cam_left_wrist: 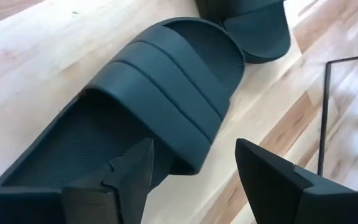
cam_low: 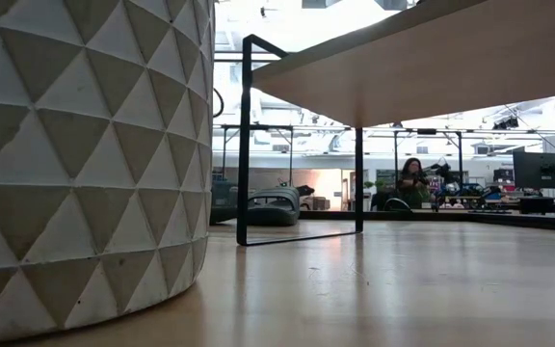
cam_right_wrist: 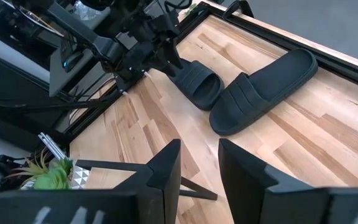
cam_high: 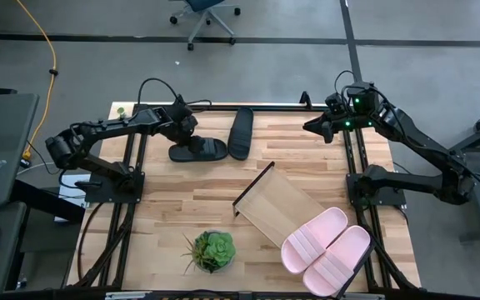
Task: Pick and place slides into the shelf
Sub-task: Put the left black slides on the shelf
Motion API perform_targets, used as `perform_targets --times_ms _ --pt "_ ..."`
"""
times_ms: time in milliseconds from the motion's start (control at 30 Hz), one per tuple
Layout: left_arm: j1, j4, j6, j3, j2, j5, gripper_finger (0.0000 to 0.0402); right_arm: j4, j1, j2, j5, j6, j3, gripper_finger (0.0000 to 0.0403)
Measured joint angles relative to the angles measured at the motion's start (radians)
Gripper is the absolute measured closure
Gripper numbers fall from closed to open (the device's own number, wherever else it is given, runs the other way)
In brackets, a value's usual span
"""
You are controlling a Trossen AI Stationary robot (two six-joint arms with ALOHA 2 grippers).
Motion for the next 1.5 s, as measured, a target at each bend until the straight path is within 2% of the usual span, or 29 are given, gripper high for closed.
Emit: perform_targets --times_ms 433,633,1133,1500 --pt "0.073 0.054 -0.056 -0.033 0.010 0.026 0.0185 -0.003 0.000 0.000 -0.001 -0.019 0.000 0.0304" --pt "0.071 0.122 -0.104 -0.033 0.010 0.026 0.0185 -0.003 0.000 0.000 -0.002 -0.019 0.000 0.0304" --pt "0.059 0.068 -0.098 -0.034 0.047 0.024 0.0186 -0.002 0.000 0.000 0.000 -0.027 0.000 0.0304" --pt "0.025 0.160 -0.136 -0.034 0.084 0.036 0.0186 -0.002 0.000 0.000 0.004 -0.027 0.000 0.0304"
